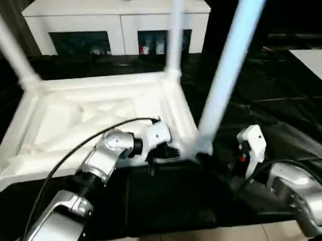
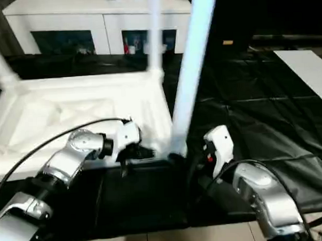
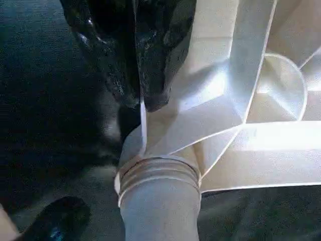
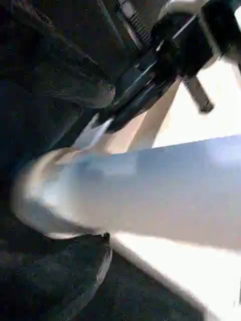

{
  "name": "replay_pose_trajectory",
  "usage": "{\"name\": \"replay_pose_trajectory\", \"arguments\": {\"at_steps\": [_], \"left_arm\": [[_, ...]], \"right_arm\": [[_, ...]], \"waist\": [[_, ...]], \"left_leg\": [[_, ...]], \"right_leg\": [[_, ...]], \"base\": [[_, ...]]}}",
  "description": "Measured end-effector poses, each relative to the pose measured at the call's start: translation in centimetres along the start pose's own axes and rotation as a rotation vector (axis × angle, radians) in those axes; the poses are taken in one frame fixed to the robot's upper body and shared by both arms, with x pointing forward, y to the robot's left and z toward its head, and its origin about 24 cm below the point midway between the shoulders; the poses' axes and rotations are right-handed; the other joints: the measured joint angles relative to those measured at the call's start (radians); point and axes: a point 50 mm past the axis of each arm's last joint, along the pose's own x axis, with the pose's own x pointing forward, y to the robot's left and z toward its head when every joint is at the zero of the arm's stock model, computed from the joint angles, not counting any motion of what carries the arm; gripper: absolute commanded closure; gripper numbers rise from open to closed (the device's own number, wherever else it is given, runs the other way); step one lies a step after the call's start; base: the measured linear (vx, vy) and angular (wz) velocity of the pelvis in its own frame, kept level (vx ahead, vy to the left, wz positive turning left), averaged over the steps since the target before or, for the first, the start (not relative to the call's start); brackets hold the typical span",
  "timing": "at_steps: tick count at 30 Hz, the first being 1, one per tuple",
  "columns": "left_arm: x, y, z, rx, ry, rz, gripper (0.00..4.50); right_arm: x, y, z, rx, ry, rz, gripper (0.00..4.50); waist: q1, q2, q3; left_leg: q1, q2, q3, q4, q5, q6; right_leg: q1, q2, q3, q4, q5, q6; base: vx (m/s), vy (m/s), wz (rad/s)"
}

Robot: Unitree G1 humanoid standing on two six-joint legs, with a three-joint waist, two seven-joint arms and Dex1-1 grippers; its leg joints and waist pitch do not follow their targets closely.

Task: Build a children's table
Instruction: Rotate leg to tighten

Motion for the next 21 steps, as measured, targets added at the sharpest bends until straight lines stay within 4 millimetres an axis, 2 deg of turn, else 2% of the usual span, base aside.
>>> {"name": "replay_pose_trajectory", "arguments": {"at_steps": [4,8,11,13,21], "left_arm": [[0.0,-0.1,0.0,-0.002,0.005,-0.006,4.50],[0.0,-0.1,0.1,-0.003,0.005,-0.009,4.50],[-0.1,-0.1,0.1,-0.003,0.007,-0.011,4.50],[-0.1,-0.1,0.1,-0.004,0.008,-0.009,4.50],[-0.1,-0.1,0.1,-0.009,0.010,-0.010,4.50]], "right_arm": [[0.6,-0.2,0.2,-0.046,0.041,0.019,0.06],[0.7,-0.9,-1.1,-0.132,0.178,-0.010,0.06],[0.6,-1.0,-1.4,-0.134,0.194,-0.009,0.06],[0.8,-1.0,-1.1,-0.134,0.185,-0.008,0.33],[1.2,-1.2,-0.7,-0.112,0.143,-0.010,0.89]], "waist": [[-0.001,-0.001,0.000],[0.000,-0.002,0.001],[0.000,-0.002,0.001],[0.000,-0.002,0.001],[0.000,-0.002,0.001]], "left_leg": [[0.000,0.000,0.000,0.000,0.000,0.000],[0.000,0.000,0.000,0.000,0.000,0.000],[0.000,0.000,0.000,0.000,0.000,0.000],[0.000,0.000,0.000,0.000,0.000,0.000],[0.000,0.000,0.000,0.000,0.000,0.000]], "right_leg": [[0.000,0.000,0.000,0.000,0.001,-0.001],[0.000,0.000,0.000,0.000,0.001,-0.001],[0.000,0.000,0.000,0.000,0.001,-0.001],[-0.001,0.000,0.000,0.000,0.001,-0.001],[0.000,0.000,0.000,0.000,0.001,-0.001]], "base": [[0.000,0.000,0.00],[0.000,0.000,0.00],[0.000,0.000,0.00],[0.000,0.000,0.00],[0.000,0.000,0.00]]}}
